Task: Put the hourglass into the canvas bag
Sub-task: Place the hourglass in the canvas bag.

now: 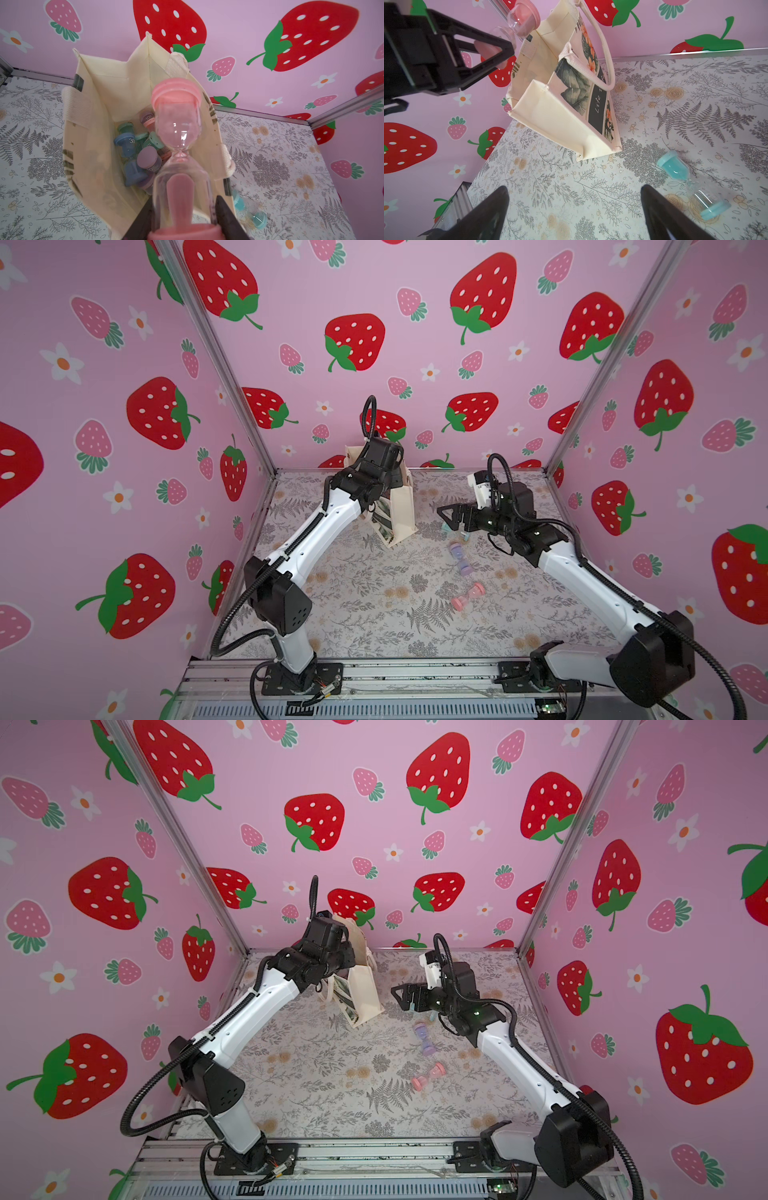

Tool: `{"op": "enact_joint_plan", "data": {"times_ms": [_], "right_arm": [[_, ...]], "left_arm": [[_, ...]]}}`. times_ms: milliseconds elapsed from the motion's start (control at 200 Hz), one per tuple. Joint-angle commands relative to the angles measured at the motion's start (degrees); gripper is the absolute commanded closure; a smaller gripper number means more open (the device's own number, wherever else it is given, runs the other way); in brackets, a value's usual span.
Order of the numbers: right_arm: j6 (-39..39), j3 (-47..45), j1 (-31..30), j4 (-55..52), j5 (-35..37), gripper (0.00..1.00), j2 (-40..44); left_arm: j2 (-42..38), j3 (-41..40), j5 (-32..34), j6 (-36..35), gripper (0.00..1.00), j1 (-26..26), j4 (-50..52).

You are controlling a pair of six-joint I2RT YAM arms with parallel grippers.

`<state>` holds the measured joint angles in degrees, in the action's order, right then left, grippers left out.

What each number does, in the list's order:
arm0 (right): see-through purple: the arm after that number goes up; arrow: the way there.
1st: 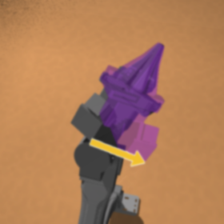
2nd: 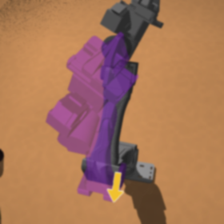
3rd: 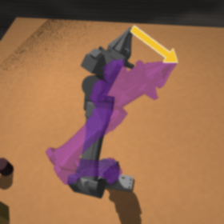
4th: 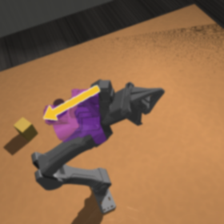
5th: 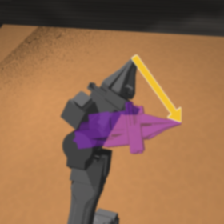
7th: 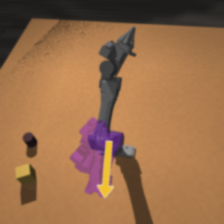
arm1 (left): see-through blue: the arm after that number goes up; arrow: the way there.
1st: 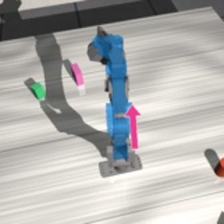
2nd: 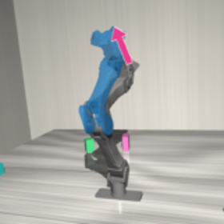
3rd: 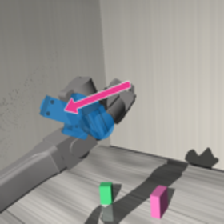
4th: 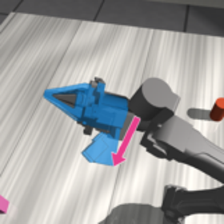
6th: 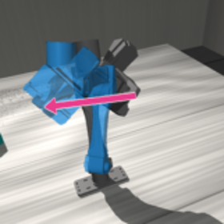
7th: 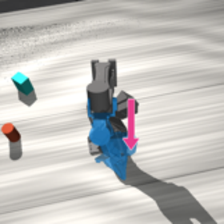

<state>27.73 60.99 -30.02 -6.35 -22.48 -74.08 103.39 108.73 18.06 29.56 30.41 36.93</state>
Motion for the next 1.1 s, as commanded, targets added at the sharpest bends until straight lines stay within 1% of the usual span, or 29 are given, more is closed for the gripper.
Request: {"op": "enact_joint_plan", "data": {"times_ms": [0,345,595,675,740,916,1096], "right_arm": [[-0.92,2.00,-0.21,1.34,-0.08,0.01,-0.87],[-1.19,2.20,-0.23,1.49,0.32,0.01,-2.37],[-1.14,2.16,-0.21,1.87,0.74,0.01,-3.40],[-1.16,2.20,-0.17,1.87,0.86,0.01,-3.46],[-1.31,2.11,-0.16,1.87,0.87,0.01,-3.52],[-1.36,2.12,-0.15,1.70,1.10,0.01,-3.44],[-1.49,1.69,-0.13,1.43,1.98,0.01,-2.51]], "left_arm": [[3.69,6.09,2.56,-0.44,0.73,-2.02,2.49],[17.22,15.35,-2.08,0.21,0.73,-7.29,7.77],[20.73,13.93,-4.69,-0.15,0.72,-7.48,8.41],[21.85,14.15,-4.89,-0.62,0.68,-7.48,9.34],[22.68,15.09,-4.80,-0.65,0.61,-7.52,10.63],[22.58,15.64,-4.55,-1.13,0.50,-7.50,11.48],[20.70,15.39,-4.02,-1.34,0.44,-7.52,11.76]]}}
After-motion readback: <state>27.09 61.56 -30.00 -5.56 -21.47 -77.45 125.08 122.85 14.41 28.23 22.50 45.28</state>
